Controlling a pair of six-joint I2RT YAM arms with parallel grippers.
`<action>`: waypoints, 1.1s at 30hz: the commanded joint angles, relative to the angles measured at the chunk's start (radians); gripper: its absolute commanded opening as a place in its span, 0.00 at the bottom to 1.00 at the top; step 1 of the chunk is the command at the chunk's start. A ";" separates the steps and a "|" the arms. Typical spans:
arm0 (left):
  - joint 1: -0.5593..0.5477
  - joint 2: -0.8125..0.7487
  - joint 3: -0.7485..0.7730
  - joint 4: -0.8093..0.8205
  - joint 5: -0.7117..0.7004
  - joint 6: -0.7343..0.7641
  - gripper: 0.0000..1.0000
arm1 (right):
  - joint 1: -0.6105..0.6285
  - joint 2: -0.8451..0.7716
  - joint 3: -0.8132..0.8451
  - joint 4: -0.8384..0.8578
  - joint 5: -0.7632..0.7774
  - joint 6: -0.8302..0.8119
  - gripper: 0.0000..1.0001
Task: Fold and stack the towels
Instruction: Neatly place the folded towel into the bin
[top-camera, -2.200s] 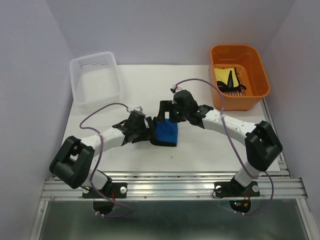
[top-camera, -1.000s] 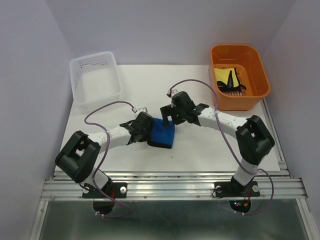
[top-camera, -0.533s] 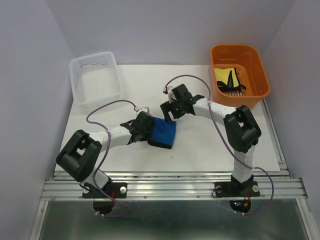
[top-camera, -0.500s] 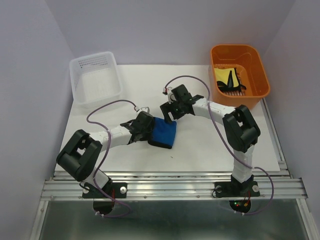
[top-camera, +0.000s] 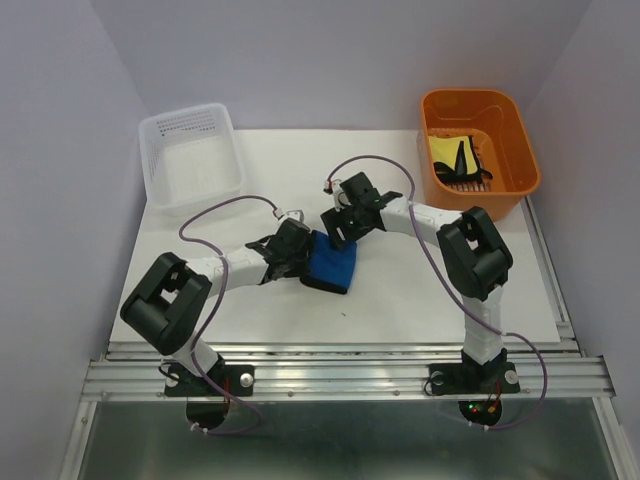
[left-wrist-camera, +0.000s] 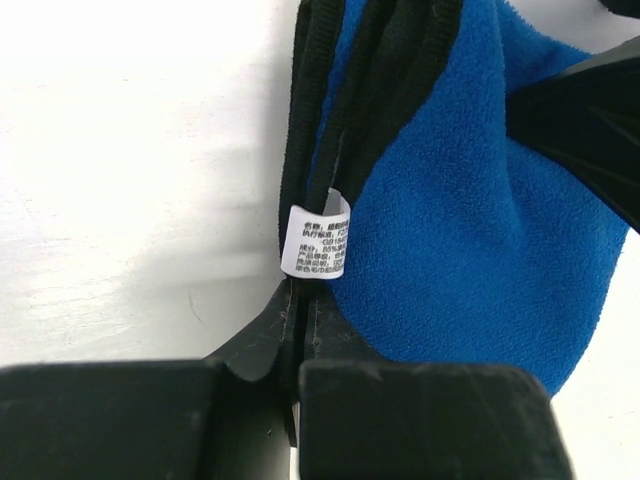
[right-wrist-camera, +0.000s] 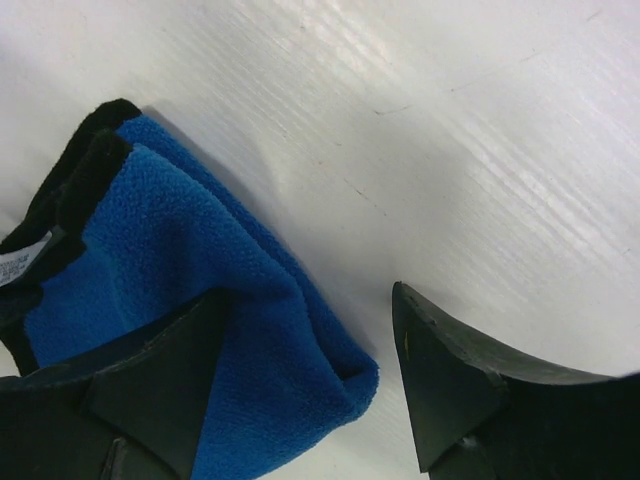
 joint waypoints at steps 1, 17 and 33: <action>-0.003 0.028 0.011 -0.074 -0.057 0.026 0.00 | -0.013 -0.017 -0.036 0.026 0.037 0.050 0.68; 0.003 0.068 0.113 -0.116 -0.075 0.049 0.00 | -0.013 -0.106 -0.206 0.103 0.022 0.073 0.13; 0.011 -0.188 0.138 -0.205 -0.113 0.023 0.99 | -0.016 -0.356 -0.122 0.150 0.564 -0.043 0.01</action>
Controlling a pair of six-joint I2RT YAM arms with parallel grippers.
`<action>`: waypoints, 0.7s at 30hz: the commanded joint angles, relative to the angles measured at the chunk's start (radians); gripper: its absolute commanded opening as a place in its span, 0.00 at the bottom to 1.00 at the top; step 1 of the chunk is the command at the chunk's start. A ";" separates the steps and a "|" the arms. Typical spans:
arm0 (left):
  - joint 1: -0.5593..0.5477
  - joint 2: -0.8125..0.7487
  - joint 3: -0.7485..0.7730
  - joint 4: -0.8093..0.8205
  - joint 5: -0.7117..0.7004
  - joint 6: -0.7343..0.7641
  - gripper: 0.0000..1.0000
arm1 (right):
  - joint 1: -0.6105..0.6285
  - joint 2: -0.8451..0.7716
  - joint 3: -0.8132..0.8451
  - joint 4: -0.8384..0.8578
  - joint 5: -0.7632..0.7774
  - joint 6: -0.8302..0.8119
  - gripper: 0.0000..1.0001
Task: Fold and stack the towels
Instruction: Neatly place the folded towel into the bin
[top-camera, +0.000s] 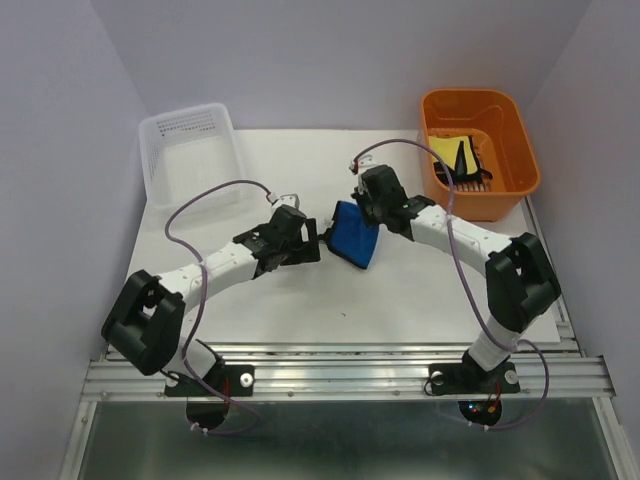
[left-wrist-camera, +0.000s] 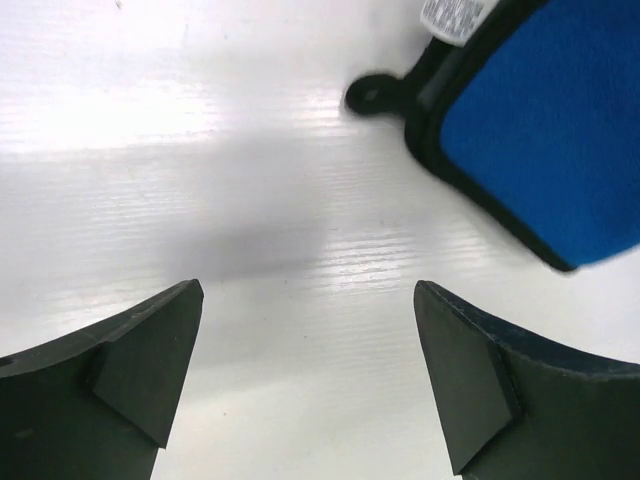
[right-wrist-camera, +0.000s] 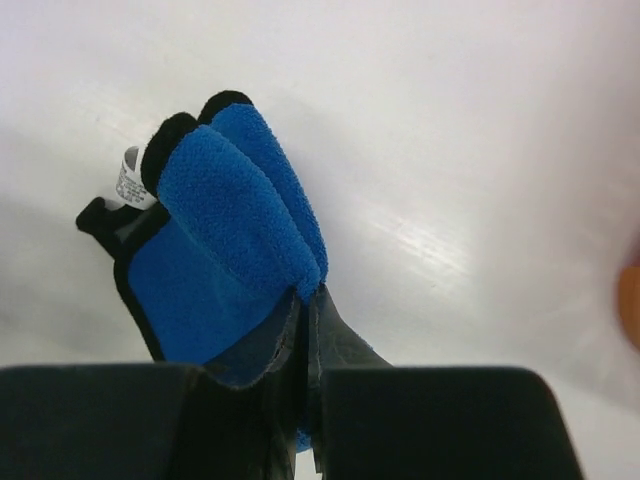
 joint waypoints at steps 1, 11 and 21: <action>0.012 -0.119 0.031 -0.039 -0.049 -0.008 0.99 | -0.015 -0.038 0.101 0.021 0.223 -0.100 0.01; 0.063 -0.245 0.017 -0.065 -0.087 -0.011 0.99 | -0.163 -0.010 0.328 0.010 0.330 -0.215 0.01; 0.127 -0.219 0.011 -0.060 -0.088 0.006 0.99 | -0.333 0.097 0.599 0.027 0.267 -0.301 0.01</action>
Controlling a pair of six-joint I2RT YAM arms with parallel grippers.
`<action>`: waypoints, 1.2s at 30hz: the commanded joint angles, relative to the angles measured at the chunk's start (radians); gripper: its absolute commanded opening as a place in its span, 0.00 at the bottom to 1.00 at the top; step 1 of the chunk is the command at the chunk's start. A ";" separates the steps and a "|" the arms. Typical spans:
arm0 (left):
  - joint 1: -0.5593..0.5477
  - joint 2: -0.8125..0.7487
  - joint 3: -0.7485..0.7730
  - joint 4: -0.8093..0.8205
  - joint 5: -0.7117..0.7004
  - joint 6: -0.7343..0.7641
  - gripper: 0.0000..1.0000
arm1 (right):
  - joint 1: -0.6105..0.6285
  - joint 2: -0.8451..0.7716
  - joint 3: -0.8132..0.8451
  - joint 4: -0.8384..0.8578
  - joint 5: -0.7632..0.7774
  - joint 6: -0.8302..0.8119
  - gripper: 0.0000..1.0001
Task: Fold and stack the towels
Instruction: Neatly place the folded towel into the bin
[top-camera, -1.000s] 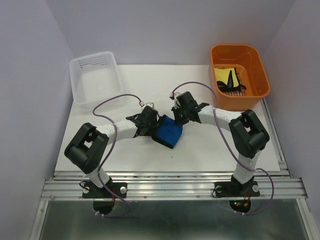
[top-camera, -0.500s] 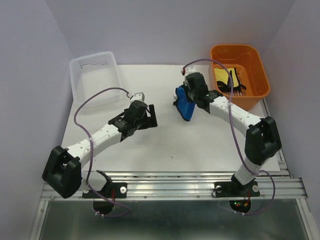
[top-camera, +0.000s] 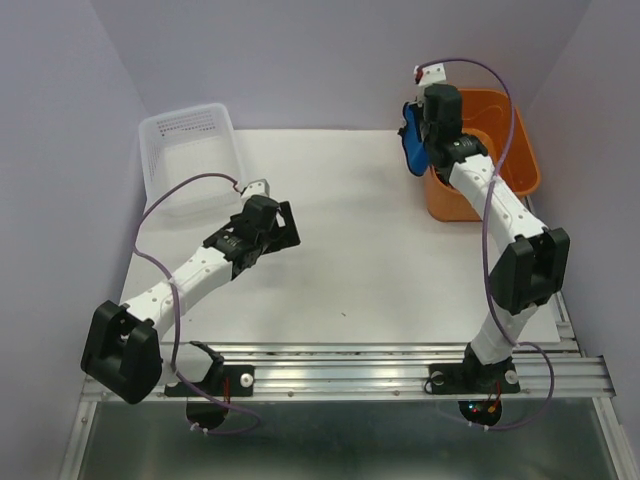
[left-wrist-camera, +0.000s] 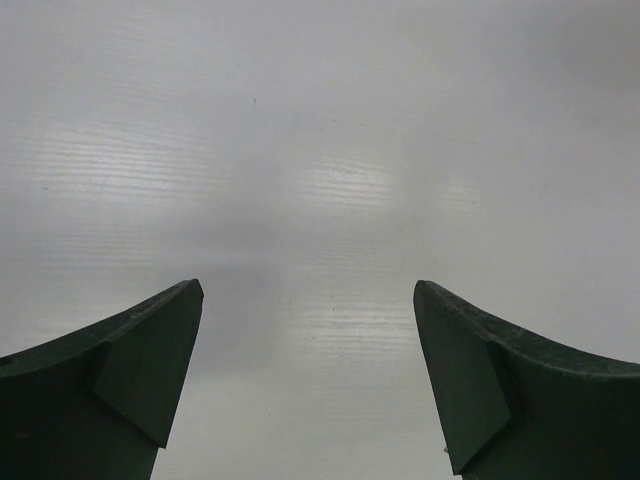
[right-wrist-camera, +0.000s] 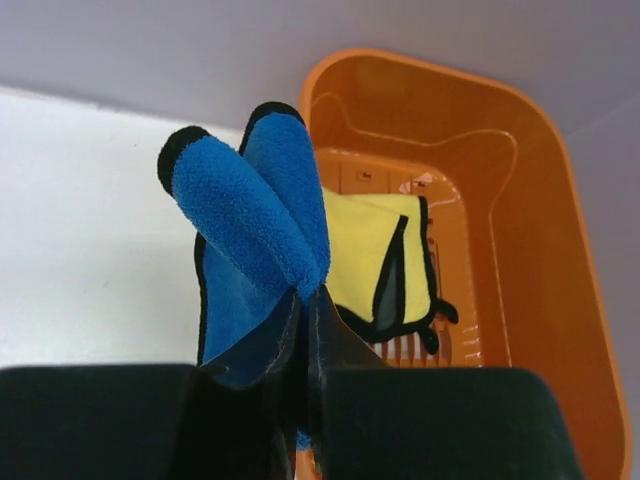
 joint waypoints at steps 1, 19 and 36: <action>0.021 0.004 0.012 0.004 -0.027 0.014 0.99 | -0.072 0.053 0.128 0.043 -0.036 -0.031 0.01; 0.085 0.100 0.030 0.024 -0.003 0.035 0.99 | -0.308 0.202 0.046 0.174 -0.220 0.188 0.01; 0.096 0.149 0.037 0.024 -0.010 0.038 0.99 | -0.371 0.277 -0.036 0.264 -0.292 0.204 0.01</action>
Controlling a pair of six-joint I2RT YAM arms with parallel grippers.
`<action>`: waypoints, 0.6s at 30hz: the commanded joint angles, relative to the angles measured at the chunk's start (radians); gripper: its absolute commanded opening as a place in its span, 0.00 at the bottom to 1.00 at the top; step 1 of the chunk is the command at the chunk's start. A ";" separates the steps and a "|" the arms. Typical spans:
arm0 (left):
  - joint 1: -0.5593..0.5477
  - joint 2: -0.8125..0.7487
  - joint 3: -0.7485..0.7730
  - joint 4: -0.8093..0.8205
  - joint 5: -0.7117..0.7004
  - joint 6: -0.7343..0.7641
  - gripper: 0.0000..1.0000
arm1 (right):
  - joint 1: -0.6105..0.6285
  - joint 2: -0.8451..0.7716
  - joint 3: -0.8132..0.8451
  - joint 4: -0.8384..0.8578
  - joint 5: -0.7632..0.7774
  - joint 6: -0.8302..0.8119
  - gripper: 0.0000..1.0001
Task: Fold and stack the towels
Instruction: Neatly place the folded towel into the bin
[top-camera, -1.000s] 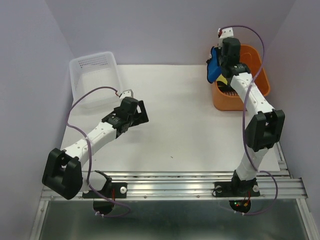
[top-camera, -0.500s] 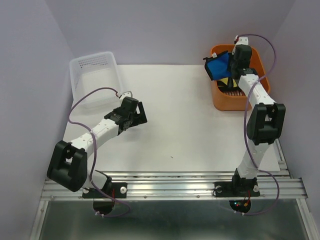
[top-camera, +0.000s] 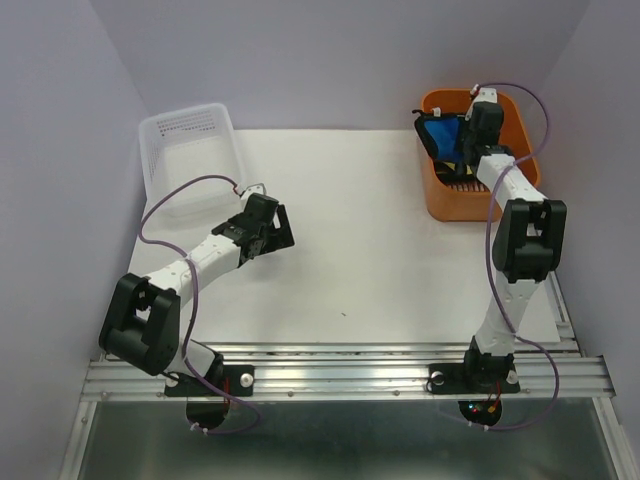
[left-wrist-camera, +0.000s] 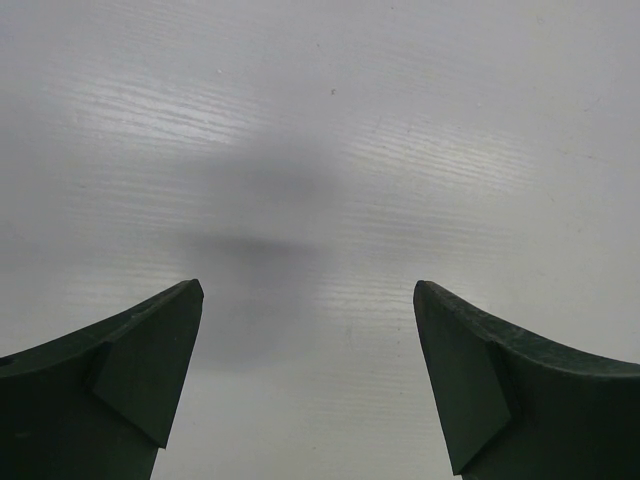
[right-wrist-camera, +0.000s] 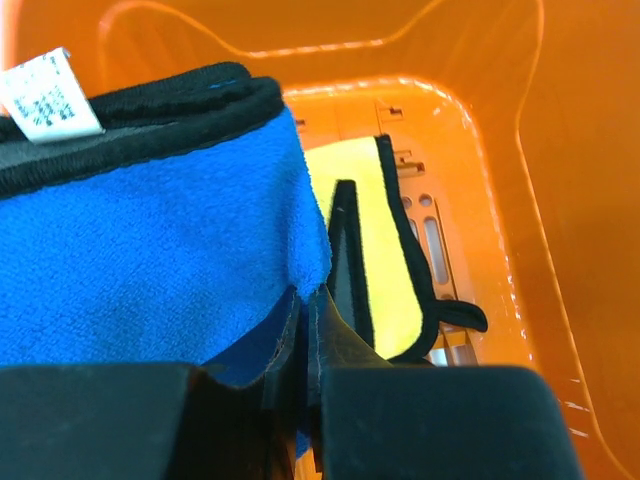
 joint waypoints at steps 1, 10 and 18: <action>0.010 -0.011 0.029 0.015 -0.020 0.011 0.99 | -0.021 0.021 -0.028 0.073 -0.026 0.002 0.01; 0.014 0.003 0.035 0.017 -0.023 0.017 0.99 | -0.033 0.067 -0.036 0.102 -0.028 0.002 0.01; 0.017 0.010 0.029 0.018 -0.026 0.019 0.99 | -0.054 0.094 -0.027 0.099 0.009 0.007 0.01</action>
